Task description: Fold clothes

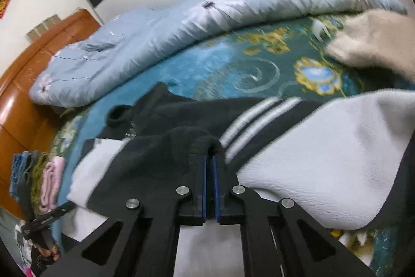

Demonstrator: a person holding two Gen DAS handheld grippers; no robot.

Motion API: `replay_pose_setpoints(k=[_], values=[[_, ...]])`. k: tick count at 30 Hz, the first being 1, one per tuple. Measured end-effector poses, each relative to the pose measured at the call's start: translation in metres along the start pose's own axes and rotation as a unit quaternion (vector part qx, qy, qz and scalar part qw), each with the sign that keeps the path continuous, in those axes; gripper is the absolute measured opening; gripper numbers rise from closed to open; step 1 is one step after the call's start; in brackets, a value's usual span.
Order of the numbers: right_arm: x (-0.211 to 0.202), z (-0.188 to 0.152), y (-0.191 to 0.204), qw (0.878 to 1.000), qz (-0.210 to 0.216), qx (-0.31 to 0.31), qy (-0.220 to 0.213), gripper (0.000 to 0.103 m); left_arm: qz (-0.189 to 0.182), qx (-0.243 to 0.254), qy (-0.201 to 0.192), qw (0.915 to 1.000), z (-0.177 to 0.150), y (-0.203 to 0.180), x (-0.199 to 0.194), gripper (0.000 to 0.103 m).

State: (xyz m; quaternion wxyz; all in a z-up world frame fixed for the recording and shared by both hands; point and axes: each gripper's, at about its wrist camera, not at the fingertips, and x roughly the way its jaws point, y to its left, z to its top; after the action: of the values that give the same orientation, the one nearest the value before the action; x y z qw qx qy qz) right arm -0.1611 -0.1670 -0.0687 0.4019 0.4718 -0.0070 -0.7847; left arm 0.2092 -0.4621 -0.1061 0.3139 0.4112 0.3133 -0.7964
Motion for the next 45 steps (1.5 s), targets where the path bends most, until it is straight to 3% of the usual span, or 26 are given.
replay_pose_setpoints(k=[5, 8, 9, 10, 12, 15, 19, 25, 30, 32, 33, 36, 41, 45], values=[[-0.029, -0.012, -0.022, 0.999, 0.025, 0.021, -0.016, 0.005, -0.021, -0.003, 0.016, 0.9996, -0.006, 0.000, -0.006, 0.078], [-0.061, -0.026, -0.040, 0.999, -0.022, -0.010, -0.024, 0.009, -0.069, -0.011, 0.011, 0.9975, -0.013, 0.005, -0.027, 0.078], [-0.072, -0.030, -0.046, 0.999, -0.042, -0.022, -0.026, 0.022, -0.075, -0.013, 0.000, 0.9971, -0.018, 0.006, -0.037, 0.078], [-0.082, -0.035, -0.053, 0.997, -0.061, -0.034, -0.028, 0.045, -0.078, -0.014, -0.011, 0.9968, -0.022, 0.007, -0.047, 0.078], [-0.103, -0.044, -0.066, 0.993, -0.100, -0.058, -0.031, 0.062, -0.079, -0.015, -0.031, 0.9963, -0.027, 0.008, -0.061, 0.079], [-0.135, -0.058, -0.085, 0.982, -0.159, -0.094, -0.037, 0.062, -0.081, -0.020, -0.047, 0.9954, -0.031, 0.006, -0.071, 0.080], [-0.170, -0.077, -0.111, 0.965, -0.225, -0.130, -0.040, 0.062, -0.102, -0.024, -0.036, 0.9939, -0.037, 0.002, -0.067, 0.080], [-0.143, -0.077, -0.137, 0.971, -0.223, -0.076, -0.027, 0.062, -0.112, -0.018, -0.011, 0.9934, -0.052, -0.010, -0.061, 0.080], [-0.151, -0.057, -0.140, 0.972, -0.220, -0.051, -0.057, 0.061, -0.113, -0.026, -0.008, 0.9932, -0.060, -0.005, -0.060, 0.080], [-0.152, -0.046, -0.145, 0.973, -0.220, -0.040, -0.052, 0.032, -0.121, -0.034, -0.008, 0.9921, -0.061, -0.001, -0.060, 0.080], [-0.153, -0.041, -0.148, 0.975, -0.215, -0.030, -0.047, 0.010, -0.123, -0.036, -0.009, 0.9917, -0.061, 0.001, -0.060, 0.080], [-0.157, -0.029, -0.159, 0.983, -0.181, 0.016, -0.025, 0.007, -0.130, -0.039, -0.009, 0.9907, -0.061, 0.006, -0.059, 0.080], [-0.194, 0.005, -0.145, 0.995, -0.056, 0.080, -0.024, 0.006, -0.139, -0.042, -0.013, 0.9894, -0.053, 0.015, -0.057, 0.080], [-0.228, 0.041, -0.108, 0.993, 0.061, 0.097, -0.018, 0.006, -0.146, -0.040, -0.019, 0.9883, -0.041, 0.020, -0.055, 0.080]])
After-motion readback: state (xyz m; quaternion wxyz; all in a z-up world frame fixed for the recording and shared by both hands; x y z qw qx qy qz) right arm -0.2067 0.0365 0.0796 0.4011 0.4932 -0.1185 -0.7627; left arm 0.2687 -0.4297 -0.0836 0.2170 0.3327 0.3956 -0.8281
